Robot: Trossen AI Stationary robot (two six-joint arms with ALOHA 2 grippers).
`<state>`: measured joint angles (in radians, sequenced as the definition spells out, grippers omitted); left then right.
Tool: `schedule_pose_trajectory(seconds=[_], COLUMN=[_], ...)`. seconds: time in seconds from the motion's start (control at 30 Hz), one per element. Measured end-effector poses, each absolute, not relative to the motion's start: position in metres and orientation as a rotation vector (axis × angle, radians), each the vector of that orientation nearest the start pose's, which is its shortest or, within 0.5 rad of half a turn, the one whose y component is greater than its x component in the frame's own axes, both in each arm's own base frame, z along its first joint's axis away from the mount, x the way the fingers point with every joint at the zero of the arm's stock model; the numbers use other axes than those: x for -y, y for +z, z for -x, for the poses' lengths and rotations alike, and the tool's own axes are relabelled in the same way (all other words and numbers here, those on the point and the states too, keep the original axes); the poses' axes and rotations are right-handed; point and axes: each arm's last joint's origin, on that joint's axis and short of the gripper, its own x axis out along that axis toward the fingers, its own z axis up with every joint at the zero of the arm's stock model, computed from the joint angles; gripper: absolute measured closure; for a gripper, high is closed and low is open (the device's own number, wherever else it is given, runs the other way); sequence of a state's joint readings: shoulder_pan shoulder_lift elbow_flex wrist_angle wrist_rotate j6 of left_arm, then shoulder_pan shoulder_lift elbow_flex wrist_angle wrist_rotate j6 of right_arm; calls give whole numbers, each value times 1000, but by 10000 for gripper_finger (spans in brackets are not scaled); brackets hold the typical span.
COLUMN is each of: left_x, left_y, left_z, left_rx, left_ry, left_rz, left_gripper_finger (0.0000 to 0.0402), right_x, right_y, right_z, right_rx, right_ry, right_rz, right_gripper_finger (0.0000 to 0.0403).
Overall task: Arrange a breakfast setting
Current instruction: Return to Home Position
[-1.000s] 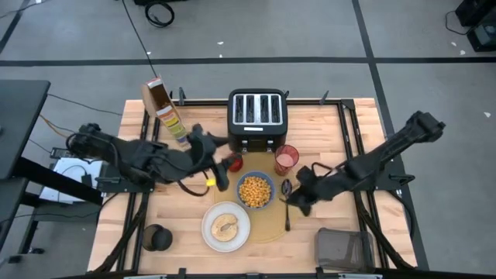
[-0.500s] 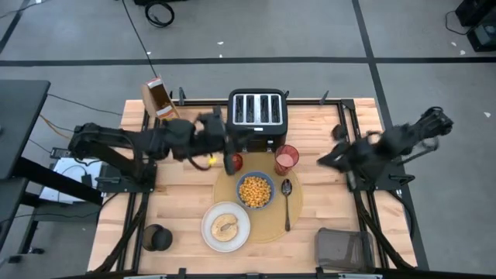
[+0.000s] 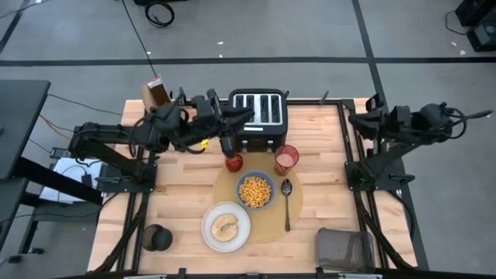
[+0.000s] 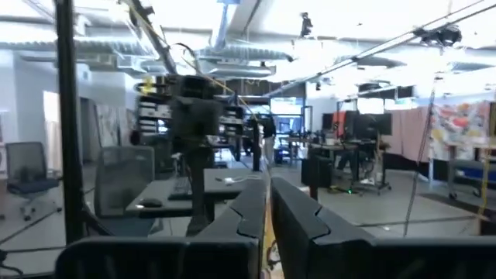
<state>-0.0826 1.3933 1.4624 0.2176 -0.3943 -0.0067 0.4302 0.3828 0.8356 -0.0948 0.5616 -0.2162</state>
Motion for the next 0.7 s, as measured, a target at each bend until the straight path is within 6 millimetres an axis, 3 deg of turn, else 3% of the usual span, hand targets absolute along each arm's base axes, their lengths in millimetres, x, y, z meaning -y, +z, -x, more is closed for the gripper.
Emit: schedule_pose_trajectory(seconds=[0.17, 0.37, 0.53, 0.7], left_x=[6, 1, 1, -1], left_y=[463, 455, 455, 458], left_z=[-306, -308, -308, -307], left_rx=[240, 165, 173, 202], left_ry=[308, 297, 294, 298], left_rz=[38, 69, 127, 159], left_gripper_finger=[349, 349, 349, 349], right_x=[-17, -17, 11, 49], right_y=[389, 363, 352, 343], right_z=[-80, -128, -164, -167], right_rx=[235, 75, 50, -31], right_ry=[-79, -43, -91, -274], right_rz=[51, 68, 82, 121], right_gripper_finger=[368, 368, 367, 368])
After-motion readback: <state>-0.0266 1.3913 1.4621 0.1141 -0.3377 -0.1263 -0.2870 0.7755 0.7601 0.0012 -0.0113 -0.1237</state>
